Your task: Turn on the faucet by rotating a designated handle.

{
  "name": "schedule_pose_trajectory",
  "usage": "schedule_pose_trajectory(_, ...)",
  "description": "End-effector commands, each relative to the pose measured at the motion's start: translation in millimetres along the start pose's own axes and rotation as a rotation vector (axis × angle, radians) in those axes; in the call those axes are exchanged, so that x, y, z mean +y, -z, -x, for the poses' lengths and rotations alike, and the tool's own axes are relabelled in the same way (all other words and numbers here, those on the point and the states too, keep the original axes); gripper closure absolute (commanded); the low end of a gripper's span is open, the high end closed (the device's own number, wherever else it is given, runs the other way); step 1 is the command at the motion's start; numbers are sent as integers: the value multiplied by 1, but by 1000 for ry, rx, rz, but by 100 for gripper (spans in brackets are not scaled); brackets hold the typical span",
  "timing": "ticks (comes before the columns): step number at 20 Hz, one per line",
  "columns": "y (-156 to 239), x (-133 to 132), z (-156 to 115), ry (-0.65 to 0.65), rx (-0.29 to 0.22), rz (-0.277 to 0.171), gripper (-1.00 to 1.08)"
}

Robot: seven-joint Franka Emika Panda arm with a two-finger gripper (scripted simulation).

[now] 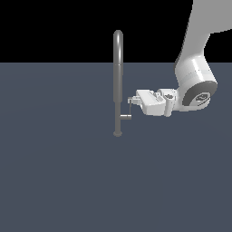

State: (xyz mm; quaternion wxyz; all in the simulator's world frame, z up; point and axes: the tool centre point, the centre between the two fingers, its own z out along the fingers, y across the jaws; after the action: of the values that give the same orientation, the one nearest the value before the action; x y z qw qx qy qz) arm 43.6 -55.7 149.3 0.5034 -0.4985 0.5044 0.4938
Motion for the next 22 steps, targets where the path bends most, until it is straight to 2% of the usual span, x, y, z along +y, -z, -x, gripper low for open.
schedule_pose_trajectory(1,-1,0,-1,-4,-5,-6,108)
schedule_pose_trajectory(5,-1,0,-2,-4,-5,-5,108)
schedule_pose_trajectory(16,-1,28,9,-4,-6,-5,108)
schedule_pose_trajectory(18,-1,25,7,-4,-3,-9,108)
schedule_pose_trajectory(22,-1,37,6,-4,-4,-8,108)
